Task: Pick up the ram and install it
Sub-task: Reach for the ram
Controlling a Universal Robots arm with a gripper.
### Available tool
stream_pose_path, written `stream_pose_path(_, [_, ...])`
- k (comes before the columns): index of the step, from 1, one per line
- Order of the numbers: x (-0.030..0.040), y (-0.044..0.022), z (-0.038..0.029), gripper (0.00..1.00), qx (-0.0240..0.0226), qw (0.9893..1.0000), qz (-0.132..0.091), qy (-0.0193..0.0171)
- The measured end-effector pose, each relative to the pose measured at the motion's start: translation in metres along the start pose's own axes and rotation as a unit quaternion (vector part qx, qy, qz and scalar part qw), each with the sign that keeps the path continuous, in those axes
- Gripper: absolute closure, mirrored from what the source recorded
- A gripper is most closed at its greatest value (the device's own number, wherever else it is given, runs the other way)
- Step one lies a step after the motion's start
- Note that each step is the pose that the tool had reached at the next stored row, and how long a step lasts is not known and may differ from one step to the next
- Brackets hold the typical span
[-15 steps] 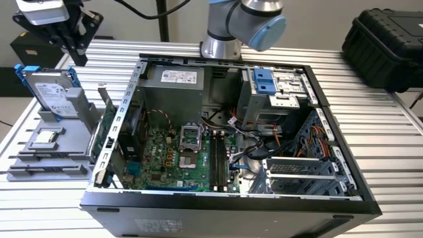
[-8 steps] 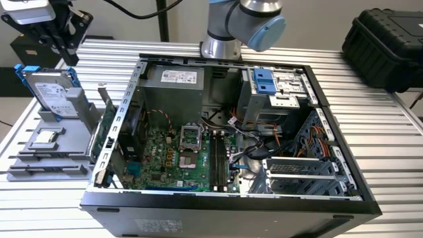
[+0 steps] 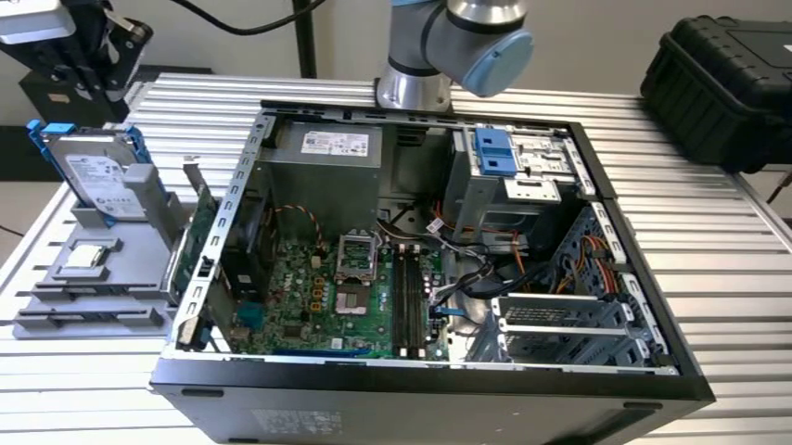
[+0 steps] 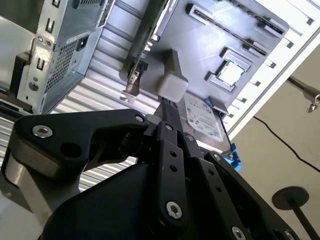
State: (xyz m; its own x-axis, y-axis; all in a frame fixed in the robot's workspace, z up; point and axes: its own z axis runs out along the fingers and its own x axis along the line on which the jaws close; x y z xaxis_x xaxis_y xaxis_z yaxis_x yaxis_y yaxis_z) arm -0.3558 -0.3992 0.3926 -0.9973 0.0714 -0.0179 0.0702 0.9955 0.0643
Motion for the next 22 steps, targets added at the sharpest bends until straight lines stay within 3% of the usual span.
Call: stream_pose_path(22, [0.0444, -0.0031, -0.0010, 1.00, -0.0007, 1.0000, 0.000, 0.0000])
